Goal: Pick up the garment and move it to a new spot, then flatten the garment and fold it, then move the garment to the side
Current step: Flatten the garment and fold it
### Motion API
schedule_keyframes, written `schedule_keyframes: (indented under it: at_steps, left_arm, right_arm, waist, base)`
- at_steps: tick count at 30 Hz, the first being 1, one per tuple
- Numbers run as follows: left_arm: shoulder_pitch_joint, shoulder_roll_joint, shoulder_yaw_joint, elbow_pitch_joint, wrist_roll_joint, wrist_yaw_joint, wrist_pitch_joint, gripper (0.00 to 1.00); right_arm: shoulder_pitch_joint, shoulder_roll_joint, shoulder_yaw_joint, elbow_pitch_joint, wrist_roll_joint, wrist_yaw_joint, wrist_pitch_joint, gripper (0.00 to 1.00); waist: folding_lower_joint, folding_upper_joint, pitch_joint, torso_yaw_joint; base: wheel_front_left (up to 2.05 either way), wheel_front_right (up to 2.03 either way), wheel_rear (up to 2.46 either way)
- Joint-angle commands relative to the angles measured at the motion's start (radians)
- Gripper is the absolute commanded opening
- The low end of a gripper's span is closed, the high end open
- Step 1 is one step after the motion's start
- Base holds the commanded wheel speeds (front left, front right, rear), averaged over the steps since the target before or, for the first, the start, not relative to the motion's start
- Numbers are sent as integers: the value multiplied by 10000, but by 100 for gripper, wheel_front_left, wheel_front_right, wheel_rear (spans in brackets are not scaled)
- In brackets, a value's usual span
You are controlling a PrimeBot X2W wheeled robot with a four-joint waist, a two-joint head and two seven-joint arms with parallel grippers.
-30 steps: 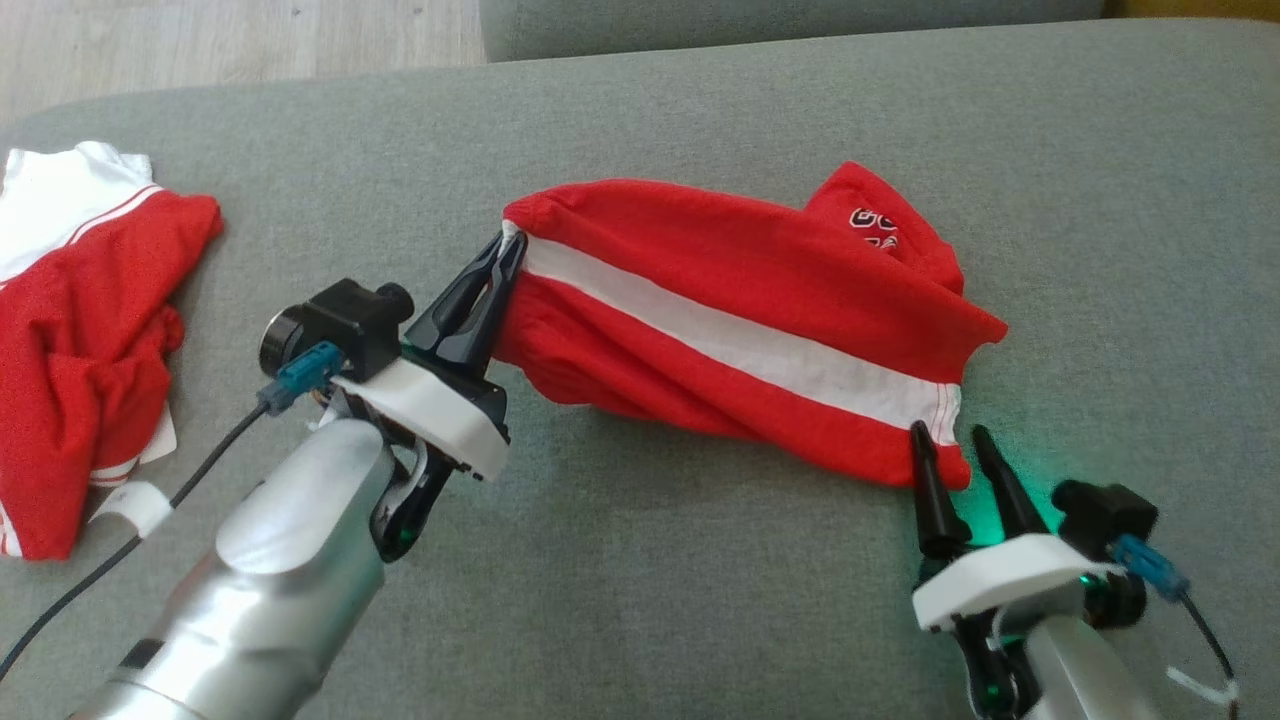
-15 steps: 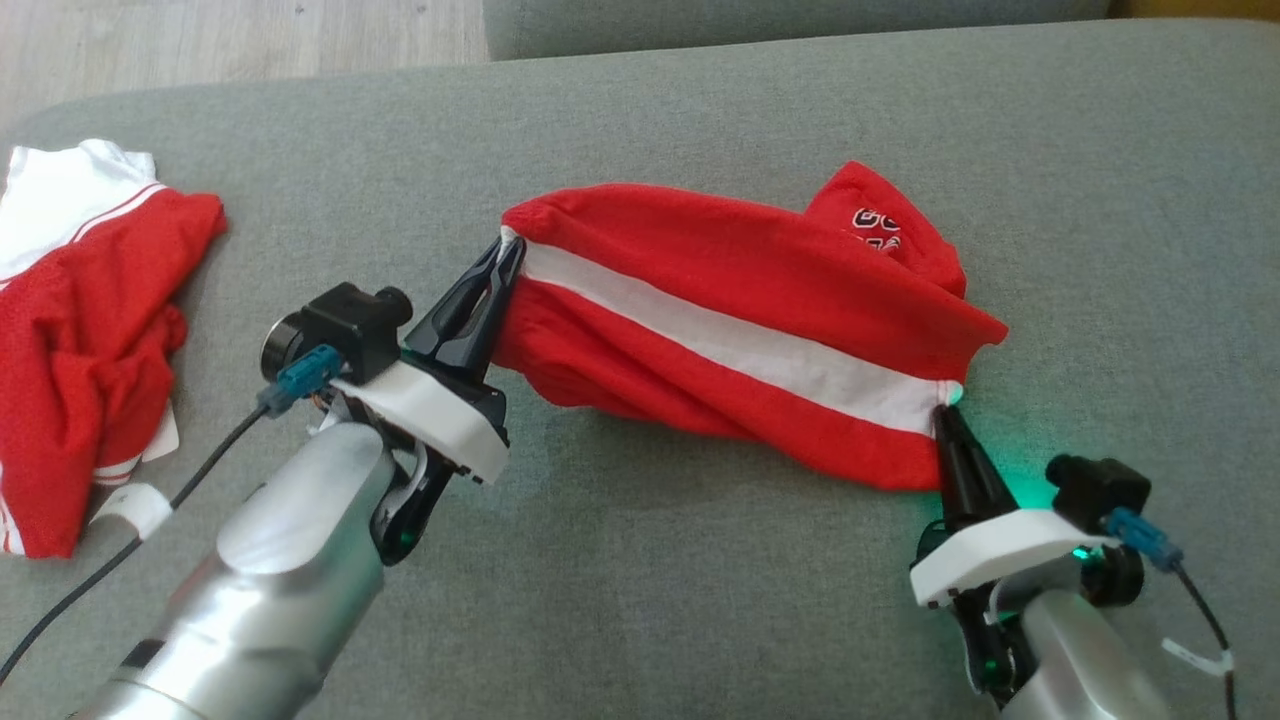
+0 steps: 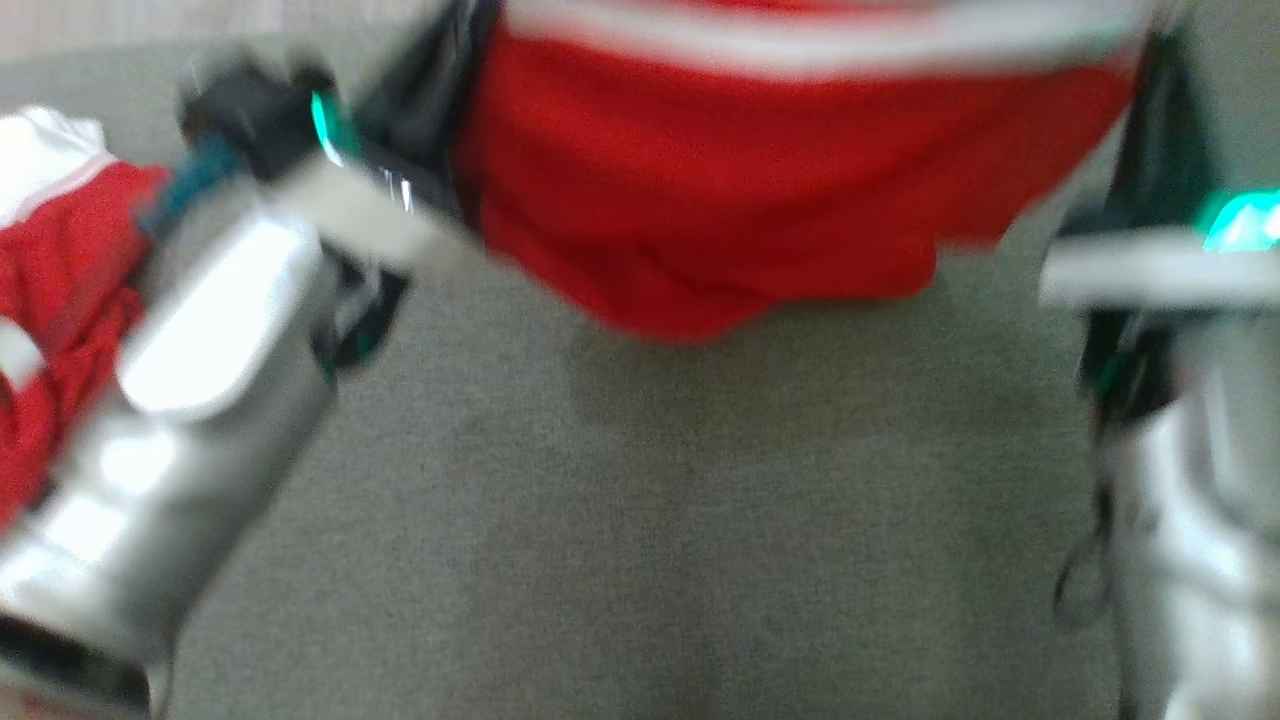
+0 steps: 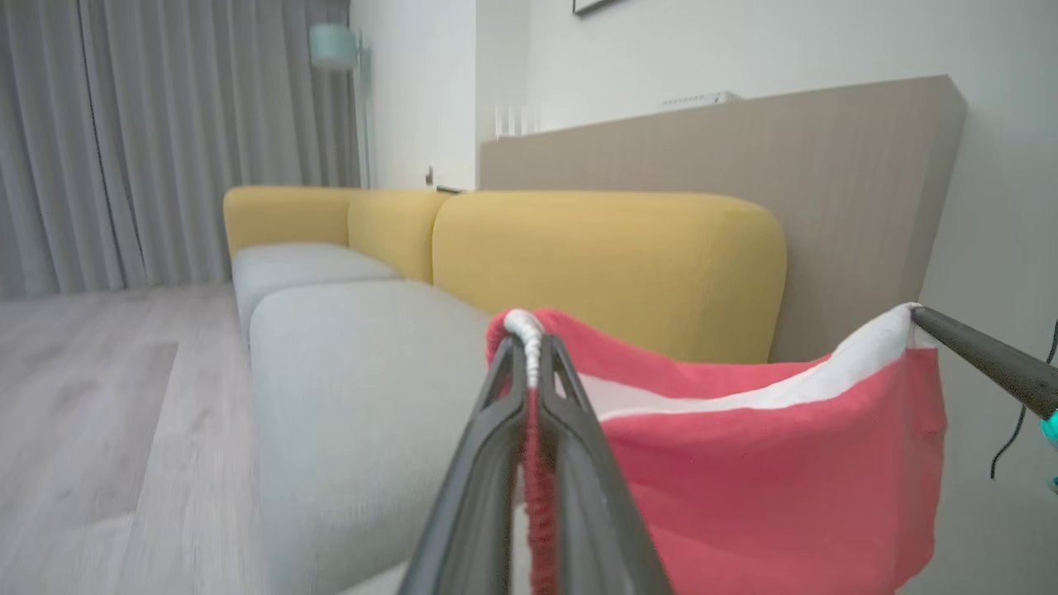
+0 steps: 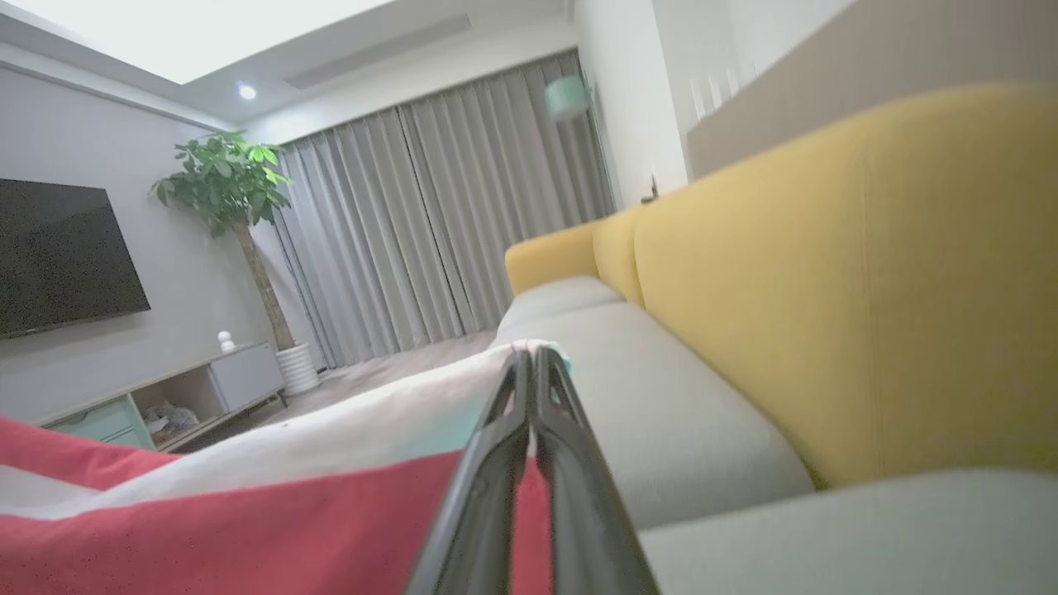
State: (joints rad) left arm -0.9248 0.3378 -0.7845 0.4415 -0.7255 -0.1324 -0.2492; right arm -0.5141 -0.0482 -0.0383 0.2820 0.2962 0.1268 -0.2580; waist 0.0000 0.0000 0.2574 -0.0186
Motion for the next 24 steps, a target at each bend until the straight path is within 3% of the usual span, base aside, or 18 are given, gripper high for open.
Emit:
schedule_keyframes:
  at_steps: [1, 7, 12, 17, 24]
  left_arm:
    - [-990, 372, 456, -379, -65, 17, -66, 0]
    - [-3549, -80, 807, -454, -95, 17, -114, 0]
    - [-4290, -407, 1549, -983, 196, 17, -122, 0]
    - [-2815, -294, 1766, -1665, 338, 17, -124, 0]
    - [1415, -264, 2478, -2786, 1428, 17, -125, 0]
  right_arm:
    - [-879, -85, 118, -424, -273, 39, -38, 0]
    - [-4100, -671, -888, -618, -918, 39, -38, 0]
    - [-5265, -897, -1180, -1076, -1288, 39, -38, 0]
    - [-4310, -862, -834, -1538, -1259, 39, -38, 0]
    - [-939, -585, -606, -2357, -807, 39, -38, 0]
  waist:
    - [0, 0, 476, -92]
    - [0, 0, 1451, -101]
    - [0, 0, 1867, -208]
    - [0, 0, 1857, -288]
    - [0, 0, 1412, -217]
  base:
    - [0, 0, 0]
    - [0, 0, 0]
    - [0, 0, 0]
    - [0, 0, 0]
    - [0, 0, 0]
